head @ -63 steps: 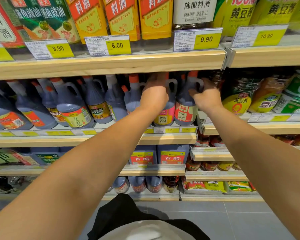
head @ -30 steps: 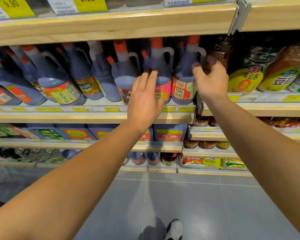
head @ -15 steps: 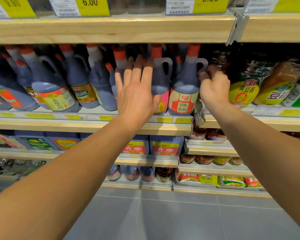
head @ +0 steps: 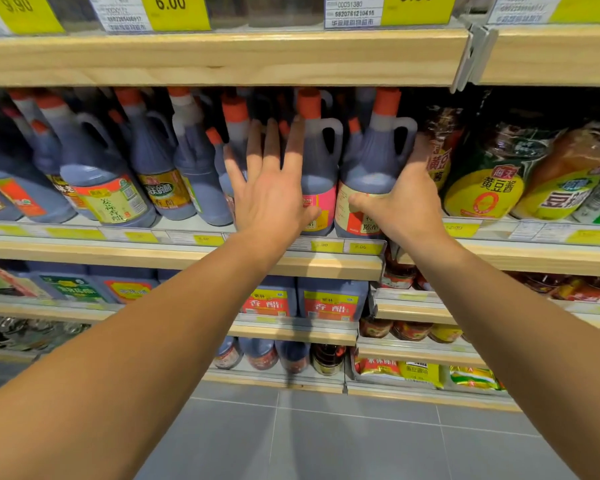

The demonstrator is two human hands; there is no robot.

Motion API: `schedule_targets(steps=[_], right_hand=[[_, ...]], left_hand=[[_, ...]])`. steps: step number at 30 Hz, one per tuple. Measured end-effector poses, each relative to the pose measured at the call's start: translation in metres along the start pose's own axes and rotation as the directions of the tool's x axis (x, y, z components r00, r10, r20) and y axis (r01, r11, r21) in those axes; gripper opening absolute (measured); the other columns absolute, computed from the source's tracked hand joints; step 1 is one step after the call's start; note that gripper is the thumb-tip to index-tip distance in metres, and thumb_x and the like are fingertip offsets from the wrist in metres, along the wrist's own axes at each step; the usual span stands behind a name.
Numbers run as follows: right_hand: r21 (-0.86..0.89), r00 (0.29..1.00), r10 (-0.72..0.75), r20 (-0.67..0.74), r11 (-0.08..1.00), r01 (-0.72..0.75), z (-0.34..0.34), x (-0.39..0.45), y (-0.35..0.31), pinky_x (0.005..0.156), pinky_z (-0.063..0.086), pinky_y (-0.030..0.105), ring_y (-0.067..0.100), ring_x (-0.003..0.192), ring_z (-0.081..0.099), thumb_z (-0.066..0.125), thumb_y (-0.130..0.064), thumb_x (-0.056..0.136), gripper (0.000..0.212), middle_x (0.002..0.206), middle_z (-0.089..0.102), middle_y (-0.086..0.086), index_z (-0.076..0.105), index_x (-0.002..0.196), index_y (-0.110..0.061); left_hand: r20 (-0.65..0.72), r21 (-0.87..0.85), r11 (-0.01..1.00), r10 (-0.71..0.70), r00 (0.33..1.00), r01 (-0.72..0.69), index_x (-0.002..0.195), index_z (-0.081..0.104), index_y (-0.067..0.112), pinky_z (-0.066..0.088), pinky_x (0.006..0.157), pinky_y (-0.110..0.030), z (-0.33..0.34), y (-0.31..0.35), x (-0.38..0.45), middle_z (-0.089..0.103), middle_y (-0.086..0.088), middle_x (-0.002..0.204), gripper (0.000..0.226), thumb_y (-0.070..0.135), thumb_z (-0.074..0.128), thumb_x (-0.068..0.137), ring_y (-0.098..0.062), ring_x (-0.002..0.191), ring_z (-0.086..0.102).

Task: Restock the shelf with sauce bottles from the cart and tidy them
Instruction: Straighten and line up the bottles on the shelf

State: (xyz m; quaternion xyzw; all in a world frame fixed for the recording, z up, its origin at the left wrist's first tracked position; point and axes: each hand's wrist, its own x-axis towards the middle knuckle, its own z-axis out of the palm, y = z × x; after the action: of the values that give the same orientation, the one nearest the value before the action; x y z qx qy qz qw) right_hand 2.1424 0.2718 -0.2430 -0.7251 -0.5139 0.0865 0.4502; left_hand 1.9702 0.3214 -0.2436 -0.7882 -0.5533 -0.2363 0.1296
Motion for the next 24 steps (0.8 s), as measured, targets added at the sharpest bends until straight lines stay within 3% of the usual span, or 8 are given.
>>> schedule_targets(steps=[5,10,12,14,16,17,20,24], right_hand=[[-0.269,0.990,0.083,0.112,0.962,-0.050,-0.005,0.015,-0.002,0.059,0.039,0.032,0.027,0.074,0.057,0.083,-0.047,0.066,0.047,0.081,0.062,0.008,0.058,0.078,-0.008],[-0.248,0.986,0.062,0.155,0.969,-0.022,-0.013,0.013,-0.006,0.062,0.038,0.031,0.025,0.076,0.054,0.084,-0.041,0.068,0.045,0.082,0.056,0.006,0.055,0.081,-0.008],[-0.183,0.988,0.038,0.151,0.983,-0.010,-0.015,0.011,-0.004,0.063,0.039,0.030,0.022,0.078,0.056,0.086,-0.038,0.065,0.048,0.086,0.058,0.004,0.055,0.088,-0.009],[-0.067,0.984,0.026,0.175,0.998,-0.014,-0.016,0.013,-0.004,0.064,0.045,0.031,0.020,0.080,0.060,0.085,-0.039,0.066,0.043,0.089,0.066,0.004,0.062,0.089,-0.012],[0.046,0.985,0.038,0.171,0.998,-0.046,-0.012,0.015,-0.006,0.067,0.050,0.031,0.017,0.080,0.064,0.082,-0.045,0.069,0.040,0.088,0.070,0.004,0.069,0.088,-0.013],[0.070,0.987,0.051,0.153,0.996,-0.063,-0.009,0.016,-0.007,0.063,0.048,0.028,0.016,0.076,0.063,0.080,-0.047,0.070,0.040,0.084,0.069,0.003,0.070,0.086,-0.012],[0.013,0.987,0.107,0.121,0.994,-0.109,-0.001,0.019,-0.008,0.046,0.036,0.021,0.013,0.061,0.053,0.079,-0.052,0.070,0.046,0.073,0.062,0.004,0.065,0.075,-0.008],[-0.121,0.976,0.134,0.169,0.986,-0.114,0.000,0.022,-0.006,0.041,0.028,0.019,0.006,0.053,0.041,0.077,-0.057,0.068,0.052,0.060,0.046,-0.003,0.048,0.059,-0.015]], left_hand=[[-0.051,0.028,0.999,0.029,0.998,-0.027,0.152,0.006,0.023,0.010,0.114,-0.062,0.011,-0.007,0.000,0.019,-0.011,0.158,0.122,0.057,0.078,0.061,-0.031,0.146,0.011],[-0.071,-0.032,0.999,0.004,0.997,-0.006,0.152,0.008,0.022,0.010,0.115,-0.060,0.007,-0.007,0.001,0.021,-0.010,0.157,0.118,0.062,0.074,0.062,-0.029,0.145,0.016],[-0.097,-0.062,0.998,-0.016,0.995,0.010,0.149,0.021,0.017,0.011,0.115,-0.053,-0.005,-0.002,0.006,0.031,-0.010,0.152,0.105,0.066,0.066,0.067,-0.029,0.141,0.025],[-0.046,-0.094,0.994,-0.067,0.997,0.063,0.127,0.046,0.010,0.025,0.106,-0.046,-0.017,0.007,0.016,0.054,-0.016,0.128,0.075,0.064,0.060,0.076,-0.033,0.123,0.045],[0.003,-0.115,0.986,-0.121,0.993,0.121,0.107,0.054,0.009,0.032,0.094,-0.043,-0.022,0.017,0.023,0.064,-0.015,0.102,0.052,0.056,0.057,0.084,-0.035,0.104,0.054],[-0.001,-0.126,0.984,-0.131,0.991,0.130,0.108,0.056,0.010,0.032,0.091,-0.041,-0.022,0.020,0.025,0.065,-0.013,0.097,0.048,0.052,0.055,0.087,-0.035,0.100,0.056],[-0.019,-0.232,0.960,-0.166,0.986,0.158,0.121,0.054,0.011,0.033,0.089,-0.039,-0.016,0.026,0.027,0.067,-0.013,0.095,0.044,0.043,0.054,0.090,-0.036,0.097,0.058],[0.038,-0.301,0.936,-0.180,0.983,0.183,0.102,0.060,0.009,0.042,0.078,-0.037,-0.010,0.032,0.033,0.065,-0.015,0.096,0.038,0.043,0.062,0.085,-0.038,0.095,0.059]])
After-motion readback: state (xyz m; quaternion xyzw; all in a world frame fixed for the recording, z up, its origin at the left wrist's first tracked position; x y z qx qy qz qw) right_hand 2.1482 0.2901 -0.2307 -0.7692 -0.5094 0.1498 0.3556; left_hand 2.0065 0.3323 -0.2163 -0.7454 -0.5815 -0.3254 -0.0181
